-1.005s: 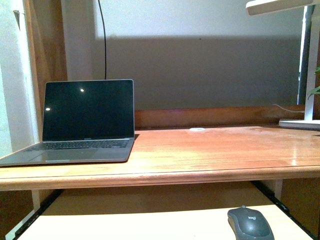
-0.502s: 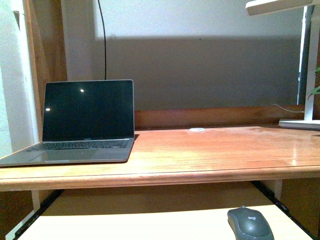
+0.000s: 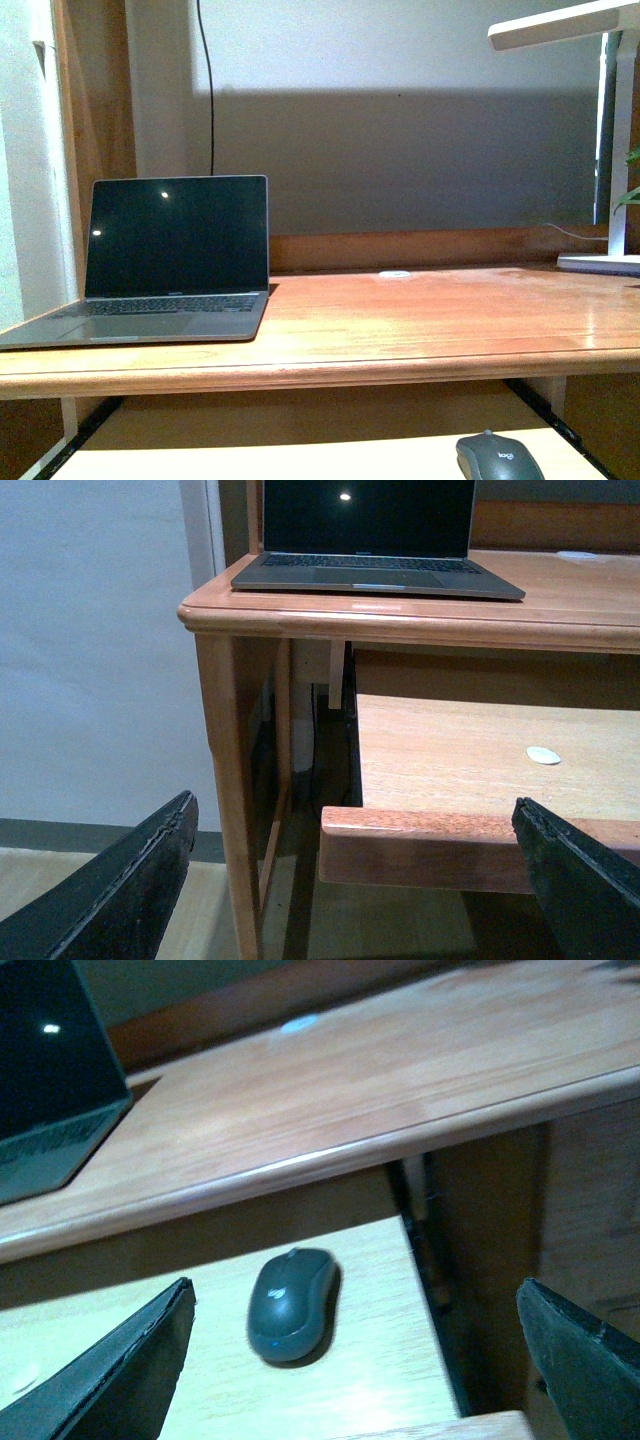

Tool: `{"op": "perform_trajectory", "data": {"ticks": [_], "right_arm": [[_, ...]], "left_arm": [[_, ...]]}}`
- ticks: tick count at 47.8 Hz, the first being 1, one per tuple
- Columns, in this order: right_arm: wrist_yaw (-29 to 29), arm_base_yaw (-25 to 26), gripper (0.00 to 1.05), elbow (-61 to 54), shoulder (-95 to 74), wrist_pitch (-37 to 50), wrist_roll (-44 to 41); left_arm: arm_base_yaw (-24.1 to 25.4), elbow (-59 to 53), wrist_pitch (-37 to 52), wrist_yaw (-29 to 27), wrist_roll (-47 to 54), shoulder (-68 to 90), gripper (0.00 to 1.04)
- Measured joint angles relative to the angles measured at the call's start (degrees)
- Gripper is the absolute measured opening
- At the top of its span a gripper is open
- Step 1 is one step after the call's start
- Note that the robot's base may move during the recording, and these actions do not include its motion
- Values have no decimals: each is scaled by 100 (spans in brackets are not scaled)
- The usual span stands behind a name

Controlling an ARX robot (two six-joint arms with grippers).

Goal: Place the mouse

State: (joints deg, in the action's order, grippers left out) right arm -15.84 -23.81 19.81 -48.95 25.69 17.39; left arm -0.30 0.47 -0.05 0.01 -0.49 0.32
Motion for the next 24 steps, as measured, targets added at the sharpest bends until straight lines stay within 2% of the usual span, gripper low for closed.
{"op": "perform_trajectory", "data": {"ticks": [6,11,24], "right_arm": [[-328,-713,97,264,-1095,586,-208],[-597,-1106,97,544,-1792,970,-472],[-907,-1646,97,1082,-3222,1191,-898]], "left_arm": [[0,0,0,-2,0,-2,97],[0,0,0,0,0,-2,97],[0,0,0,0,0,-2,97]]}}
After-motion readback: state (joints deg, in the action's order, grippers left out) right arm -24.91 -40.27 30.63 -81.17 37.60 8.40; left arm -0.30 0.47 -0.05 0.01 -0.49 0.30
